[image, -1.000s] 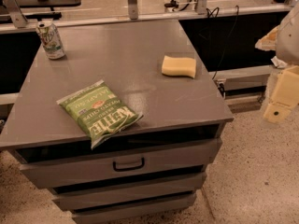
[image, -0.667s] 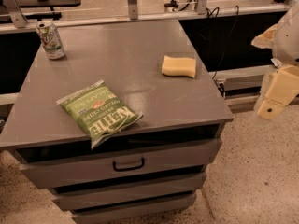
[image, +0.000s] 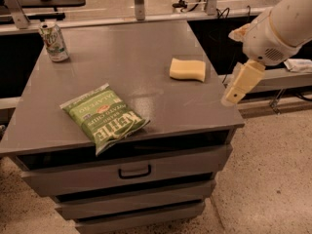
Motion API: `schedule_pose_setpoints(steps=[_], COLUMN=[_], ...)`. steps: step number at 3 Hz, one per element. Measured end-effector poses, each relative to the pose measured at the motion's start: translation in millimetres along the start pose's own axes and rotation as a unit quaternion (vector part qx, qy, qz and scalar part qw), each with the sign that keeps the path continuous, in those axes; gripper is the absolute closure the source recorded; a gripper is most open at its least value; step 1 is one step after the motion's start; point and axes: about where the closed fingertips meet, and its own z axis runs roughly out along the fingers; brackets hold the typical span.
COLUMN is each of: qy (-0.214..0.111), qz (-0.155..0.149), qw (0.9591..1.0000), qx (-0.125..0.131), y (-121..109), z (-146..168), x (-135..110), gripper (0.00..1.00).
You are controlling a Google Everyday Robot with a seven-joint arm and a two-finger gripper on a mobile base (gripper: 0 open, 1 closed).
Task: Move sponge near 7up can
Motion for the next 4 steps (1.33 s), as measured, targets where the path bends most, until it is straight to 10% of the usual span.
schedule_pose_setpoints(steps=[4], qy=[-0.155], qz=[0.109], qw=[0.9814], qx=[-0.031], y=[-104], z=[158], x=[-19], gripper=[0.00])
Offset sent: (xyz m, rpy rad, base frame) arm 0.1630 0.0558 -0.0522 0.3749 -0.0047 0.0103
